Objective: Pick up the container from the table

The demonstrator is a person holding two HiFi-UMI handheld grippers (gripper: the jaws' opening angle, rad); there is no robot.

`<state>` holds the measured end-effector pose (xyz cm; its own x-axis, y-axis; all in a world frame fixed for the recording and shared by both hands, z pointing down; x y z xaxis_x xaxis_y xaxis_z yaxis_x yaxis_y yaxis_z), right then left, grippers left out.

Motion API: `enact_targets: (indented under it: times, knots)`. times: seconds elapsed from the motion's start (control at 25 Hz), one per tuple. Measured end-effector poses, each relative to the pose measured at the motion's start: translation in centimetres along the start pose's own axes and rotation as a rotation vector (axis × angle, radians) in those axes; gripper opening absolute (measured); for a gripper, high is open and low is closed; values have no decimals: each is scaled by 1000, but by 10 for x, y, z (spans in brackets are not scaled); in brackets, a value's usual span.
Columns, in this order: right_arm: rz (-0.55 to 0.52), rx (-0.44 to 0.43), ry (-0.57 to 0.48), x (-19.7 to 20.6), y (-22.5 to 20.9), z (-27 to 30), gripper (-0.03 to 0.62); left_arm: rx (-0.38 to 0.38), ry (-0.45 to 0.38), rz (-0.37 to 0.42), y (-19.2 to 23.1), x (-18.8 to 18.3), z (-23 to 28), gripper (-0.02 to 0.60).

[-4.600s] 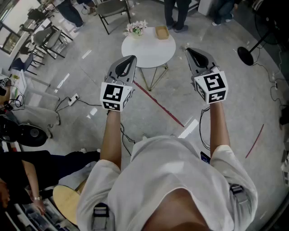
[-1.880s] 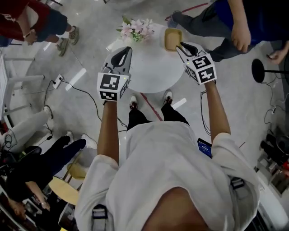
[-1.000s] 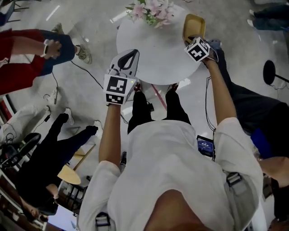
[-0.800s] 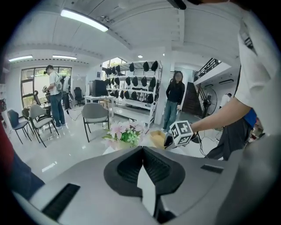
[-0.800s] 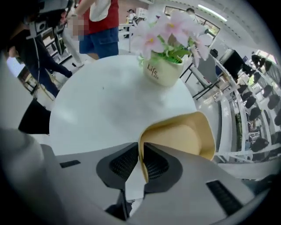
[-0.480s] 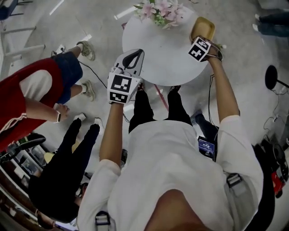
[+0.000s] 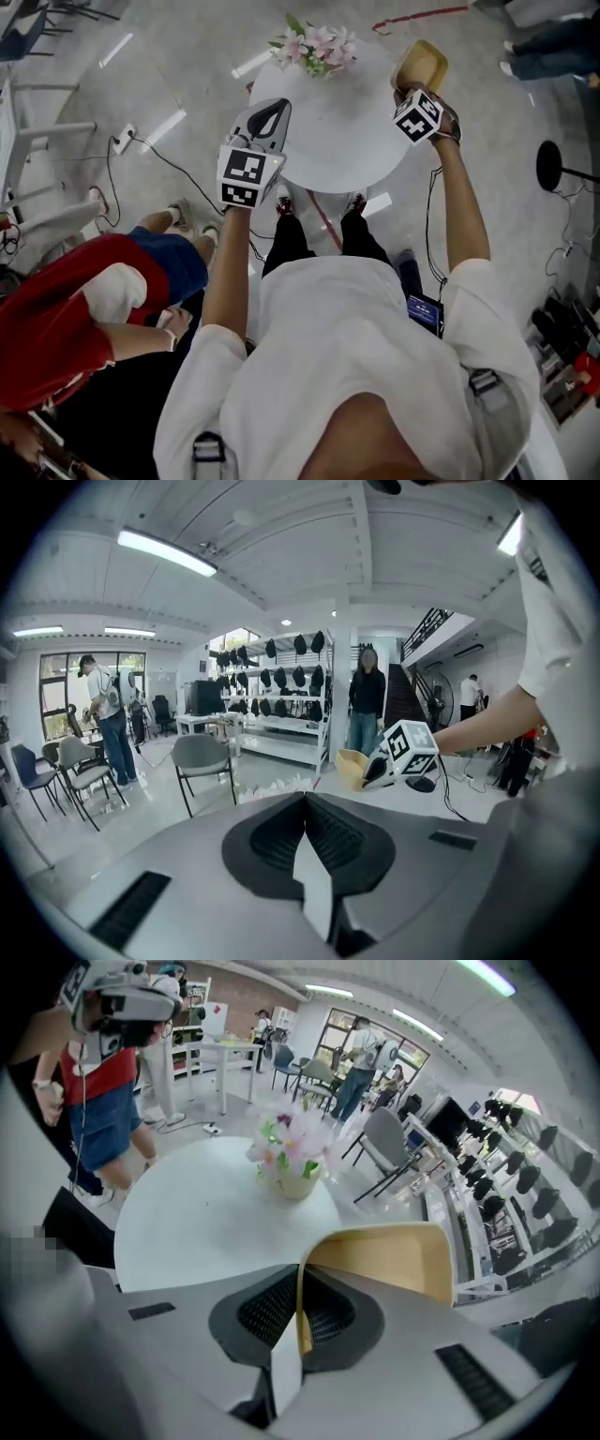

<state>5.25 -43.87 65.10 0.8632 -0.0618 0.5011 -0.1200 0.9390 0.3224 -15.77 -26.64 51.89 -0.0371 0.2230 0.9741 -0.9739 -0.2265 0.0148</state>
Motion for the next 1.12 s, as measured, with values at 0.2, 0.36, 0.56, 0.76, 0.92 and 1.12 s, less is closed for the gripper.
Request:
enact_targets:
  times: [0.2,0.36,0.56,0.76,0.92,1.12]
  knots:
    - [58,128,-163,-47,-32,-66,20,-9,-95,77,12,-54,3,15]
    - [104,215,-301,-83,-42,-121,20,-9,-170,121,12,-98,-1,15]
    - [142,322,-465,-124,-55,-182,20,-8,-267,170,13,-147,-4,15]
    - [184,410,-606,-158,-62,-242,20,1,-358,217,8,-189,-9,15]
    - [187,442,-694,-177,-59,-280,20,10,-410,242,1,-216,-17,15]
    - [168,475,-772,-198,-58,-318,20,17,-472,285,-3,-246,-24,15]
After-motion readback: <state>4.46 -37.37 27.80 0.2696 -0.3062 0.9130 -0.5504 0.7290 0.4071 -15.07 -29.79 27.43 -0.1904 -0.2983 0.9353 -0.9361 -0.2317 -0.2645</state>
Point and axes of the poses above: the fingertips, and each gripper's own axes: z forward along the fingers, y to its left, x out of its underside, the point moved 3 cm from there along -z, backward along the fingers, and after that the axes turned 14 degrees about -y, right-handed, at the moved point
